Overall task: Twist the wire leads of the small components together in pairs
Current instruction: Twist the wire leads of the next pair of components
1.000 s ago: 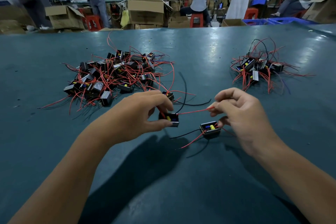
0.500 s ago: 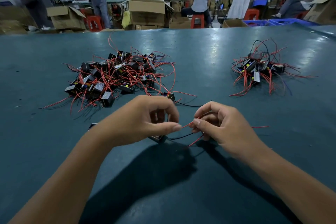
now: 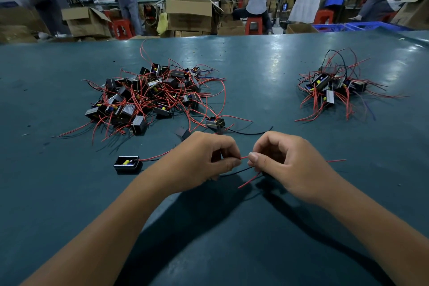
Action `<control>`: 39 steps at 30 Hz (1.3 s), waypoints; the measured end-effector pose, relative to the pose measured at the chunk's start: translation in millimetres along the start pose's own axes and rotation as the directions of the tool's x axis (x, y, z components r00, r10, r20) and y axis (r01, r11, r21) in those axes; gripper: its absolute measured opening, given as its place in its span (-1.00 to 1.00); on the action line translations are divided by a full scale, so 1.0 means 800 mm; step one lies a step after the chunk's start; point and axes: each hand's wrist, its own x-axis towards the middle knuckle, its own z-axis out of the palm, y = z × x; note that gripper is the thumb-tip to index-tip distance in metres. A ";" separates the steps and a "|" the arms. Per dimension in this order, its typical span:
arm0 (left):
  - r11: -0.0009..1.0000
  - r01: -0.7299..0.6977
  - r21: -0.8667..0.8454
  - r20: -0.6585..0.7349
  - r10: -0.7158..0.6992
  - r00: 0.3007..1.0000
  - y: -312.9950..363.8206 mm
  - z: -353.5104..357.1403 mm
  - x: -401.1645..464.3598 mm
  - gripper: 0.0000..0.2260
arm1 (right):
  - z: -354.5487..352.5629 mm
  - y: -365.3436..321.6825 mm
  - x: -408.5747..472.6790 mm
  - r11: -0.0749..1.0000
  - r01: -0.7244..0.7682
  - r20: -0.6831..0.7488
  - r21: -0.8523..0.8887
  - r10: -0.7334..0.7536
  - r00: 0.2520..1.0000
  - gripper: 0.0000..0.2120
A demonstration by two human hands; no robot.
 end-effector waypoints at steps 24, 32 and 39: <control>0.999 0.034 0.021 -0.061 -0.033 0.998 0.006 -0.010 -0.003 -0.87 | -0.020 0.002 0.001 0.967 0.117 -0.076 -0.225 -0.137 0.988 -0.87; 0.996 0.071 -0.049 -0.084 -0.075 0.994 0.005 -0.019 -0.007 -0.89 | -0.007 0.010 0.001 0.862 0.274 0.262 -0.427 -0.172 0.949 -0.67; 0.995 0.085 -0.056 0.001 -0.085 0.996 0.004 -0.016 -0.007 -0.88 | -0.004 0.023 0.002 0.853 0.242 0.228 -0.463 -0.150 0.962 -0.59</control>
